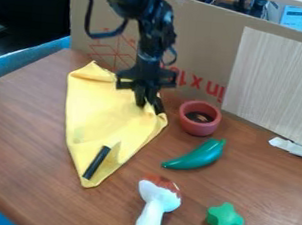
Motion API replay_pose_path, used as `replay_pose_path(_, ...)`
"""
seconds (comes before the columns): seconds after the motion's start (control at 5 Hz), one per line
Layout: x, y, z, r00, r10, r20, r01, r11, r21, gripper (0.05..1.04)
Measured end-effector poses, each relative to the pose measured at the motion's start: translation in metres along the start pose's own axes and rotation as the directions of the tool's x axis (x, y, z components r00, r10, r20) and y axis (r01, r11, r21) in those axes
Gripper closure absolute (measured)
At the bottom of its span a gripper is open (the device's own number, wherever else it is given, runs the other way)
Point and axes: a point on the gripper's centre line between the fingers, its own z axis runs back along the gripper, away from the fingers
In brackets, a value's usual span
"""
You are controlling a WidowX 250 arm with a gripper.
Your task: Fold the cloth from bottom left to top right
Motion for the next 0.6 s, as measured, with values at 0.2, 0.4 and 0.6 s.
replay_pose_path(0.2, -0.001, -0.001, -0.006, 1.0, -0.012, 0.008, 0.012, 1.0, 0.005, 0.561)
replay_pose_path(0.4, -0.009, 0.001, -0.004, 0.999, -0.034, -0.023, 0.034, 0.999, -0.011, 0.302)
replay_pose_path(0.6, -0.002, 0.012, 0.026, 0.999, -0.021, -0.031, 0.018, 0.997, -0.082, 0.09)
